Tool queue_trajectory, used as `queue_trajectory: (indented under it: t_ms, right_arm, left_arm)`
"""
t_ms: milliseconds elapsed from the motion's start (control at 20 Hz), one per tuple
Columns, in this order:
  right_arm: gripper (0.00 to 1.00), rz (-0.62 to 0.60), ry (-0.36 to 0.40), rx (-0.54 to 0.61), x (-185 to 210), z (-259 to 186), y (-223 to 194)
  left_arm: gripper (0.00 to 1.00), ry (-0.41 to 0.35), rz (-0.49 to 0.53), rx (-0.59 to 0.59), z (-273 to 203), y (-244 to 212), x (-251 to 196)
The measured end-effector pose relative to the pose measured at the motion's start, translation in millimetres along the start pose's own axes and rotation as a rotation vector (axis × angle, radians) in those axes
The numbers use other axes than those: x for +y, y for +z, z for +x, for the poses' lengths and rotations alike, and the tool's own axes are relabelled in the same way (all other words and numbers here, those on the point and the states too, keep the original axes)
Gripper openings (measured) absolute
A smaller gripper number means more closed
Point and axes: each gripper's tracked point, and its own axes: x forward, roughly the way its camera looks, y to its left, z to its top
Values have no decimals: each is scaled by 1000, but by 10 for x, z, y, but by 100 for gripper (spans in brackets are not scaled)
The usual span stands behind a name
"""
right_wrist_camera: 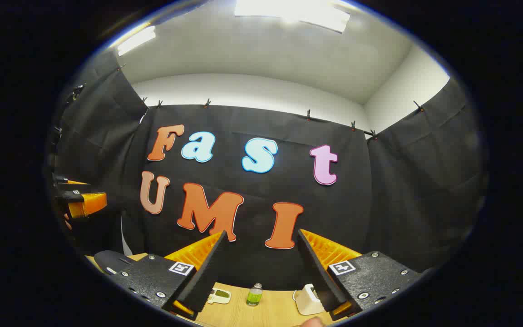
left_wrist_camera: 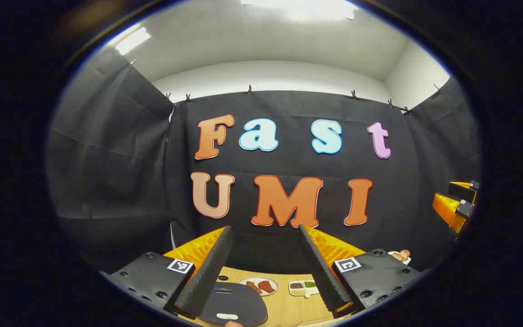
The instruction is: Close the left gripper, press the button to open the rice cooker; take a wooden spoon from the chopstick holder with the right hand, scoop a spoonful of rice and pour it into the rice cooker, then put the wooden spoon back into the chopstick holder.
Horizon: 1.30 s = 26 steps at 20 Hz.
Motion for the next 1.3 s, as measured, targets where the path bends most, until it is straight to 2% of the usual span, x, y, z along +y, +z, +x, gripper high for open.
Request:
queue_trajectory:
  t_ms: [50,250,750,850,950,1000,1150,1200,1300]
  right_arm:
    - [93,-9,-10,-11,-39,18,4]
    - [88,-10,5,-19,-18,9,-29]
    - [88,30,13,31,-85,-24,-253]
    - [89,38,23,37,-57,-21,-292]
    - [93,38,34,62,-21,-29,-376]
    - [94,38,37,63,-15,-25,-383]
    - [97,39,46,59,-3,-12,-380]
    - [97,38,47,60,-6,-13,-382]
    - [97,37,45,65,-2,-6,-389]
  left_arm:
    - [94,2,1,-1,-7,6,-26]
    - [94,8,1,8,-81,-28,-114]
    - [100,31,107,48,-134,-206,-169]
    - [94,23,121,46,-120,-212,-224]
    - [100,10,126,41,-121,-191,-274]
    - [97,4,131,40,-120,-202,-280]
    - [100,-5,147,42,-116,-204,-301]
    - [94,-9,153,45,-119,-217,-315]
    - [94,-16,169,61,-105,-282,-326]
